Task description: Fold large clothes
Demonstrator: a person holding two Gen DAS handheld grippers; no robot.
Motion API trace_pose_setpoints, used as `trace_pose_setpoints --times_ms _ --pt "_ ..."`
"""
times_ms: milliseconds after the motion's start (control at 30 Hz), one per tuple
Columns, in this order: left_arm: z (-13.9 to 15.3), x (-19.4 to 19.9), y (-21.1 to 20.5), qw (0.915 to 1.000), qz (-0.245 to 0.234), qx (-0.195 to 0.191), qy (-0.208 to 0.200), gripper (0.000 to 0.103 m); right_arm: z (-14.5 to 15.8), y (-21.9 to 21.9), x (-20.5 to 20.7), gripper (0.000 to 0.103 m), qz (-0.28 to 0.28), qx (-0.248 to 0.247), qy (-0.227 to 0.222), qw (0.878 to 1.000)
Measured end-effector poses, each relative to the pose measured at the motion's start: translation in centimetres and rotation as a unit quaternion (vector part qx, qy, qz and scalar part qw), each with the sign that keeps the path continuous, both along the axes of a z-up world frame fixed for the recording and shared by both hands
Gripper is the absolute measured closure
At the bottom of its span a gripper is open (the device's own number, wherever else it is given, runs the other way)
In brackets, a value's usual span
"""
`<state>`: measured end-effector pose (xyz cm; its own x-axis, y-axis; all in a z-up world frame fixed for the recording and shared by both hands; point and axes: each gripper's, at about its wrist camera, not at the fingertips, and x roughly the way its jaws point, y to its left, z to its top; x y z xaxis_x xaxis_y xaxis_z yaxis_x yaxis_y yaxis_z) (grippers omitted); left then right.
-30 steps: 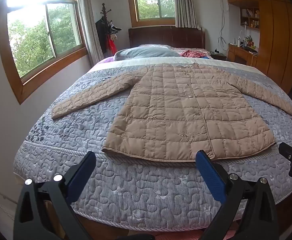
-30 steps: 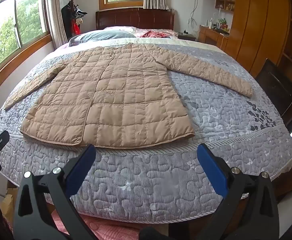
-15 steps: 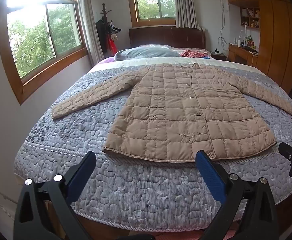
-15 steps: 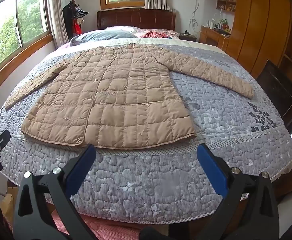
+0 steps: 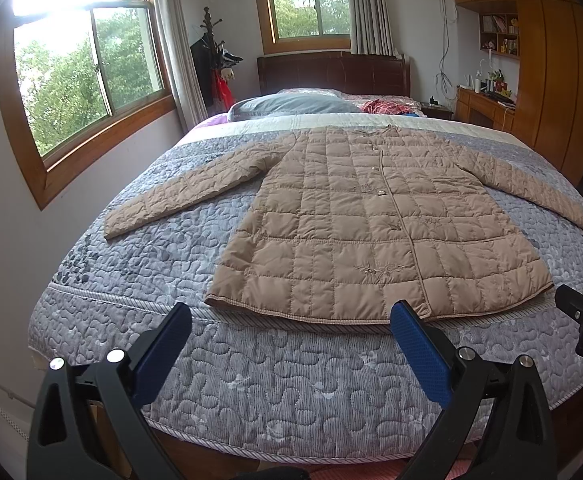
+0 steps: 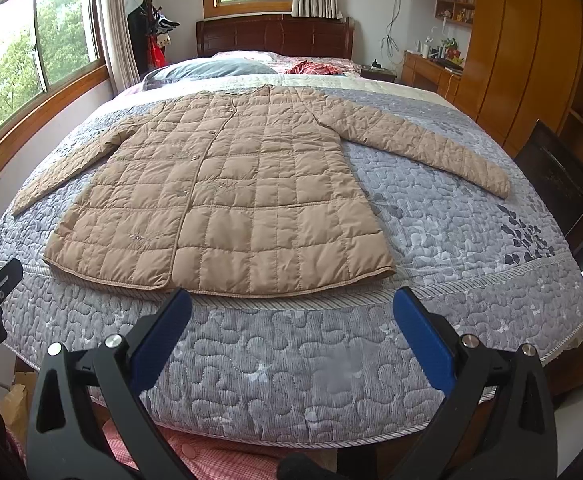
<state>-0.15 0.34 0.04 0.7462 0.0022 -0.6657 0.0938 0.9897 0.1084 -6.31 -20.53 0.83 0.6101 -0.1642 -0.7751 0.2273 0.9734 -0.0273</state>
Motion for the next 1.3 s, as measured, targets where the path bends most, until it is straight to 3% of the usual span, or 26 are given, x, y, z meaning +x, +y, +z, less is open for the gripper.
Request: trace_pose_setpoints --times_ms 1300 --pt "0.04 0.01 0.11 1.0000 0.001 0.004 -0.002 0.004 -0.12 0.23 -0.14 0.003 0.001 0.003 0.001 1.000"
